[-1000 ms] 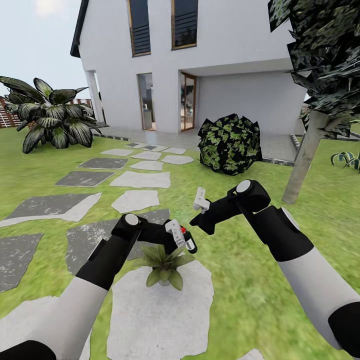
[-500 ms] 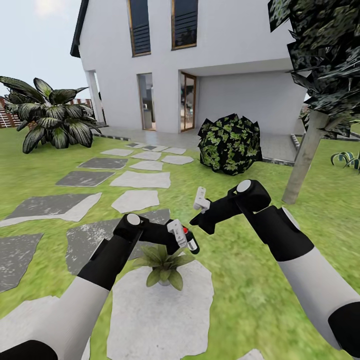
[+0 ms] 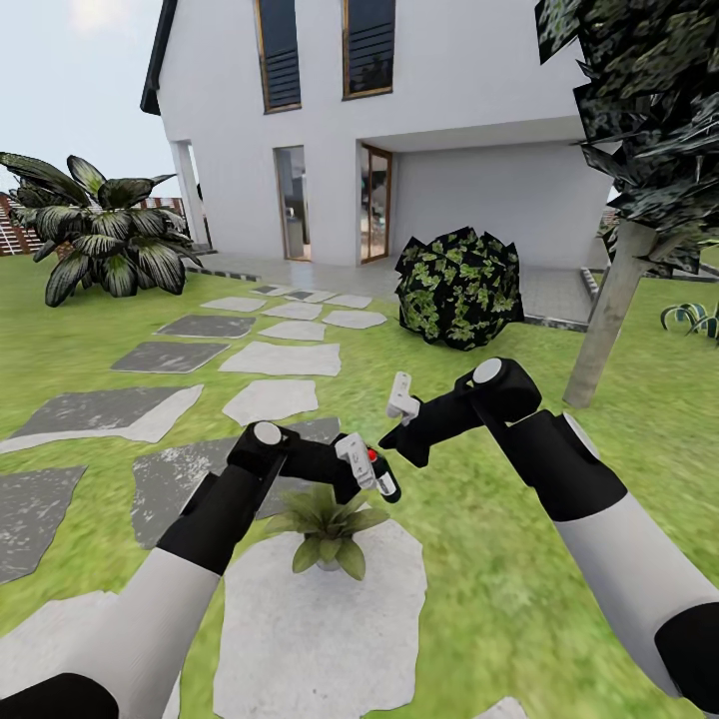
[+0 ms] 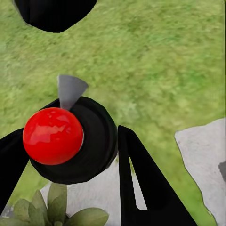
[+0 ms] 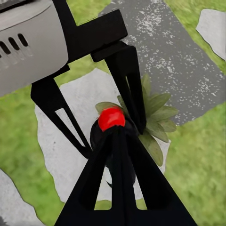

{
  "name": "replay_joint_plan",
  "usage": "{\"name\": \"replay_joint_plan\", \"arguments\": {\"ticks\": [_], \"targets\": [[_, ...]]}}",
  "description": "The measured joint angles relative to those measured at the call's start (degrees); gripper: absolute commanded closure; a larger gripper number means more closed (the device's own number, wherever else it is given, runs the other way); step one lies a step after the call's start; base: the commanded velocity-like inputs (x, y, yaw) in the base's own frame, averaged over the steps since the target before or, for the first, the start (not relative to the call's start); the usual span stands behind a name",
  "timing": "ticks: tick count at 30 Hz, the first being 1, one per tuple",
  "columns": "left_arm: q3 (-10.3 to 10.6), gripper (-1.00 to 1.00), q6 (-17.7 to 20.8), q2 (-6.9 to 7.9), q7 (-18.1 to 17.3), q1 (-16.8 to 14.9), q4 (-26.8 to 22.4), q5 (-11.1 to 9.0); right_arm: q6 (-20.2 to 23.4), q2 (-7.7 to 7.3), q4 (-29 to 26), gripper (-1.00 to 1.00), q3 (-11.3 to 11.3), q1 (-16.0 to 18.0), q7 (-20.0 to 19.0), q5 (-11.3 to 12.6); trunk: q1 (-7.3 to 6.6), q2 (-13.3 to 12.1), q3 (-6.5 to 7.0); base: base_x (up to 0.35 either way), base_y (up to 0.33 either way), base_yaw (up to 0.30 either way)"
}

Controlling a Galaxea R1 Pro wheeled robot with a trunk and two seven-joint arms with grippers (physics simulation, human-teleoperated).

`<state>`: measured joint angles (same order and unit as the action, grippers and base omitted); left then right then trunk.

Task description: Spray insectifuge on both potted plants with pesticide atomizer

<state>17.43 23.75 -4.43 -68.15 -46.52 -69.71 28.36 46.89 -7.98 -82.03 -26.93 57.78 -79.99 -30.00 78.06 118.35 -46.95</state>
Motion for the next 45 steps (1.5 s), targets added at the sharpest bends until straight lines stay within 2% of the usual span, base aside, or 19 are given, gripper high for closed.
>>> {"name": "replay_joint_plan", "arguments": {"ticks": [3, 8, 37, 41, 45], "targets": [[0.00, 1.00, 0.02, -0.62, -0.02, -0.02, 0.00, -0.02, -0.05, 0.00, 0.01, 1.00, 0.00, 0.05, 0.04, -0.04, 0.00, 0.00, 0.00, 0.000, 0.000, 0.000], [0.01, 1.00, 0.01, -0.86, -1.27, -0.02, -0.05, 0.02, -0.07, 0.00, 0.02, 1.00, 0.01, 0.13, 0.02, -0.06, 0.00, 0.00, 0.00, 0.000, 0.000, 0.000], [0.00, 1.00, 0.25, -0.91, -1.99, -1.76, -0.12, 0.02, -0.07, 0.00, 0.02, 1.00, 0.01, 0.16, 0.07, -0.07, 0.00, 0.00, 0.00, 0.000, 0.000, 0.000], [0.00, 1.00, 0.19, -0.77, -1.86, -1.61, 0.08, 0.35, -0.07, -0.04, 0.02, 1.00, 0.01, 0.16, 0.05, -0.07, 0.00, 0.00, 0.00, 0.000, 0.000, 0.000], [-0.12, 1.00, 0.06, 0.68, -1.72, -1.32, 0.75, 0.71, -0.07, -0.13, 0.02, 1.00, 0.01, 0.12, 0.05, -0.12, 0.00, 0.00, 0.00, 0.000, 0.000, 0.000]]}}
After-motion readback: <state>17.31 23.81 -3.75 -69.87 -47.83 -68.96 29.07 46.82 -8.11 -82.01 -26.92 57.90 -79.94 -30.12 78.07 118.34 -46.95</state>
